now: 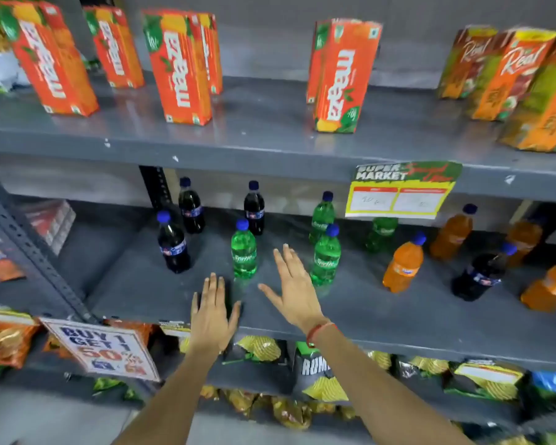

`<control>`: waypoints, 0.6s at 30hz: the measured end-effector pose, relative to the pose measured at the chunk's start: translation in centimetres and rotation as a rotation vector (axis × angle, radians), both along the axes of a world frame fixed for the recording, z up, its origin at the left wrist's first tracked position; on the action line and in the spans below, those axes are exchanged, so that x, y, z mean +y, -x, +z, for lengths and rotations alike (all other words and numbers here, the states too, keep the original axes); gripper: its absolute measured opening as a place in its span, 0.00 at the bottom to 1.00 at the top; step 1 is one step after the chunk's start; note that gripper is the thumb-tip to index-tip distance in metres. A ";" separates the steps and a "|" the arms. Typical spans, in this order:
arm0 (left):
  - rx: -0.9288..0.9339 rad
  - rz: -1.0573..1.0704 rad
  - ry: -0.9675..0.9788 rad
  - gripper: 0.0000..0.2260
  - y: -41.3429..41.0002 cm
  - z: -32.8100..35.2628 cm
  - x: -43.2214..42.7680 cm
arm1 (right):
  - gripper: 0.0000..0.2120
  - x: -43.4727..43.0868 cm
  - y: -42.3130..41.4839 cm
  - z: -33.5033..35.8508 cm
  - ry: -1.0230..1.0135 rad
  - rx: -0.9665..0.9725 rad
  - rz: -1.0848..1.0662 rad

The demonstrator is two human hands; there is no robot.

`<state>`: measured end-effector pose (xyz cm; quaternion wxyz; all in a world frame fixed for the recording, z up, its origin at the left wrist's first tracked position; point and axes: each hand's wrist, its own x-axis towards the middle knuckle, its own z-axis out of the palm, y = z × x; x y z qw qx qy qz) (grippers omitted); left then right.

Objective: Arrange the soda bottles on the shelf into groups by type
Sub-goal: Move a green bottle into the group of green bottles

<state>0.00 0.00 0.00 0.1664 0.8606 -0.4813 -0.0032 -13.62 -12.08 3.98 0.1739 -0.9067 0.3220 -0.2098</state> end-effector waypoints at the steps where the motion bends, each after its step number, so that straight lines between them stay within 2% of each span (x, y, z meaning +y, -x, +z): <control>1: 0.061 0.031 -0.025 0.40 -0.4 -0.5 -0.3 | 0.38 -0.5 -0.8 -0.3 -0.072 0.027 -0.003; 6: 0.019 0.080 -0.032 0.32 -0.8 -1.9 -1.0 | 0.45 -2.4 -3.6 -1.6 -0.330 0.041 -0.032; 9: -0.013 0.074 -0.040 0.28 -1.1 -2.1 -1.1 | 0.49 -3.1 -5.1 -1.7 -0.467 -0.060 -0.056; 12: -0.007 0.068 -0.054 0.30 -1.1 -2.2 -1.1 | 0.51 -3.3 -6.8 -2.1 -0.564 -0.166 -0.088; 15: -0.022 0.062 -0.049 0.31 -1.1 -2.3 -1.1 | 0.46 -3.1 -8.1 -2.3 -0.586 -0.267 -0.119; 18: -0.014 0.064 -0.057 0.31 -1.2 -2.3 -1.0 | 0.33 -2.7 -9.1 -2.2 -0.592 -0.310 -0.146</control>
